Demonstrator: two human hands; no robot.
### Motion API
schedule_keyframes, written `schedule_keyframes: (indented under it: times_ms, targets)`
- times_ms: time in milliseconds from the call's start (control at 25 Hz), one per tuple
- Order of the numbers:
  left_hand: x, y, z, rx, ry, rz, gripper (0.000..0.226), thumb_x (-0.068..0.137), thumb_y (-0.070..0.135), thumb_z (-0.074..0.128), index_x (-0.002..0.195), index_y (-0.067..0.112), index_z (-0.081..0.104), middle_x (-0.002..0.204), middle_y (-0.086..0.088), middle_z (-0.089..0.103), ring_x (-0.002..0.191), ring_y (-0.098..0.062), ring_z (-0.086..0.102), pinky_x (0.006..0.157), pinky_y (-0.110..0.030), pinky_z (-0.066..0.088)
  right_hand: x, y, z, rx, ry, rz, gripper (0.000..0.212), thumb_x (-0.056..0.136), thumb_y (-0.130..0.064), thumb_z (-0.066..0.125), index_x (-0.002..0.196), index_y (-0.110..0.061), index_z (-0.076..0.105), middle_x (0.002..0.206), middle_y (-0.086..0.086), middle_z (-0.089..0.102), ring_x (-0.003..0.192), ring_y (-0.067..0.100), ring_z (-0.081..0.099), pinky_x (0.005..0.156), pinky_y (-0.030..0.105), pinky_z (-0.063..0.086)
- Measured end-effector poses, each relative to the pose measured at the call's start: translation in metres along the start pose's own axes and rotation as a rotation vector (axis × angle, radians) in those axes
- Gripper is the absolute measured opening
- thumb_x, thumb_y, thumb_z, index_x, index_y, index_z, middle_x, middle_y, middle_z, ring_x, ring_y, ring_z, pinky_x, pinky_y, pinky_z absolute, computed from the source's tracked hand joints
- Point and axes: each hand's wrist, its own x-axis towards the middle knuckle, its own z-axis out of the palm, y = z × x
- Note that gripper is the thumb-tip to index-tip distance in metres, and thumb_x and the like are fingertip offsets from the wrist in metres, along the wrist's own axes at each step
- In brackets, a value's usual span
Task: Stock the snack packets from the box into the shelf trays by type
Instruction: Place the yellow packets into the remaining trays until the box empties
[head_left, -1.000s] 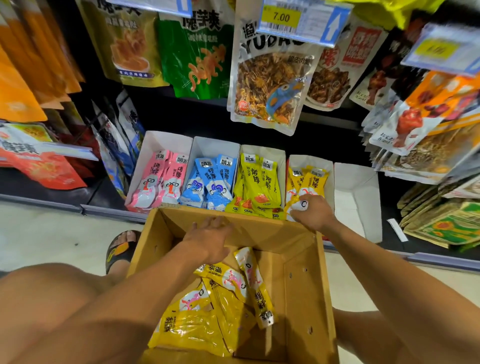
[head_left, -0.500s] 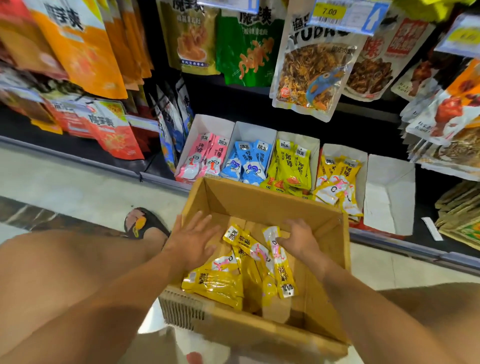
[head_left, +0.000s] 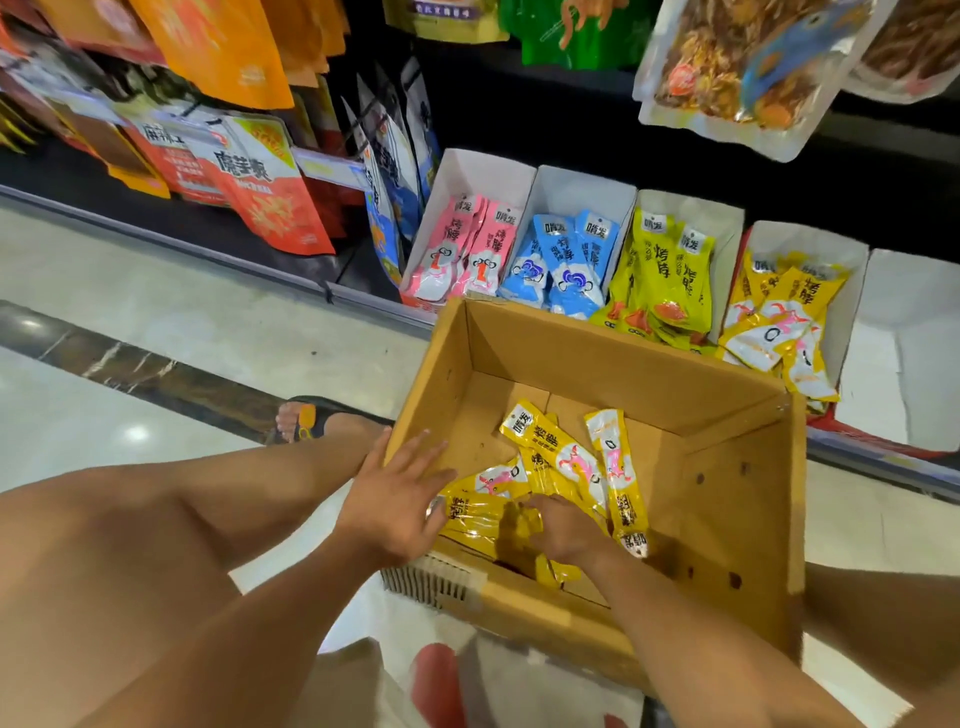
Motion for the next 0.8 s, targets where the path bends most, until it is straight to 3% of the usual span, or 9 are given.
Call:
schedule_keyframes:
  times_ms: [120, 200, 280, 400, 480, 640, 720, 800]
  targets:
    - [-0.001, -0.001, 0.002, -0.022, 0.051, 0.006, 0.049, 0.093, 0.052, 0.048, 0.135, 0.034, 0.065, 0.156, 0.001, 0.049, 0.153, -0.024, 0.03, 0.121, -0.063, 0.017, 0.022, -0.016, 0.019, -0.008, -0.148, -0.002, 0.049, 0.087, -0.03, 0.064, 0.134, -0.018, 0.055, 0.132, 0.009, 0.056, 0.123, 0.028, 0.054, 0.096, 0.035, 0.048]
    - [0.001, -0.001, 0.002, -0.015, 0.052, -0.007, 0.051, 0.091, 0.052, 0.048, 0.135, 0.035, 0.064, 0.157, 0.001, 0.048, 0.153, -0.024, 0.031, 0.12, -0.063, 0.018, 0.036, -0.026, 0.026, -0.006, -0.132, -0.001, 0.046, 0.085, -0.034, 0.061, 0.129, -0.02, 0.055, 0.129, 0.009, 0.056, 0.122, 0.028, 0.054, 0.097, 0.037, 0.049]
    - [0.001, 0.0, 0.002, -0.018, 0.039, -0.019, 0.051, 0.089, 0.052, 0.047, 0.136, 0.036, 0.063, 0.158, 0.002, 0.046, 0.153, -0.023, 0.03, 0.12, -0.063, 0.018, 0.047, -0.031, 0.031, 0.009, -0.094, 0.008, 0.056, 0.086, -0.035, 0.059, 0.138, -0.021, 0.047, 0.137, 0.007, 0.05, 0.129, 0.028, 0.049, 0.104, 0.037, 0.045]
    - [0.003, -0.001, 0.006, -0.027, 0.017, -0.024, 0.051, 0.089, 0.052, 0.045, 0.135, 0.037, 0.063, 0.159, 0.003, 0.045, 0.153, -0.023, 0.03, 0.118, -0.064, 0.02, 0.055, -0.036, 0.036, 0.011, -0.104, 0.011, 0.071, 0.089, -0.021, 0.057, 0.154, -0.018, 0.028, 0.151, 0.009, 0.036, 0.139, 0.03, 0.04, 0.111, 0.04, 0.039]
    - [0.003, -0.002, 0.007, -0.034, 0.03, -0.034, 0.05, 0.089, 0.051, 0.045, 0.134, 0.037, 0.064, 0.158, 0.004, 0.046, 0.152, -0.023, 0.03, 0.118, -0.064, 0.021, 0.055, -0.033, 0.044, -0.026, -0.06, 0.025, 0.067, 0.09, -0.017, 0.053, 0.153, -0.024, 0.03, 0.15, 0.008, 0.036, 0.134, 0.031, 0.046, 0.107, 0.042, 0.044]
    - [0.003, -0.002, 0.008, -0.059, 0.025, -0.041, 0.053, 0.091, 0.051, 0.042, 0.14, 0.037, 0.059, 0.158, 0.005, 0.046, 0.152, -0.022, 0.03, 0.12, -0.063, 0.017, 0.054, -0.022, 0.045, -0.097, -0.038, 0.02, 0.039, 0.093, -0.024, 0.055, 0.132, -0.027, 0.058, 0.136, 0.005, 0.05, 0.122, 0.028, 0.056, 0.096, 0.036, 0.049]
    - [0.003, -0.002, 0.007, -0.073, 0.041, -0.042, 0.057, 0.092, 0.051, 0.042, 0.146, 0.035, 0.053, 0.157, 0.005, 0.047, 0.151, -0.021, 0.032, 0.121, -0.063, 0.016, 0.051, -0.02, 0.038, -0.044, -0.025, 0.015, 0.008, 0.092, -0.025, 0.058, 0.096, -0.023, 0.065, 0.109, 0.006, 0.065, 0.107, 0.026, 0.063, 0.081, 0.031, 0.05]
    - [0.002, -0.002, 0.007, -0.08, 0.061, -0.035, 0.062, 0.093, 0.051, 0.043, 0.152, 0.033, 0.045, 0.157, 0.005, 0.046, 0.15, -0.022, 0.034, 0.121, -0.062, 0.017, 0.049, -0.015, 0.034, 0.082, 0.025, 0.057, 0.019, 0.092, -0.025, 0.06, 0.074, -0.028, 0.058, 0.087, 0.001, 0.066, 0.09, 0.024, 0.065, 0.073, 0.033, 0.051]
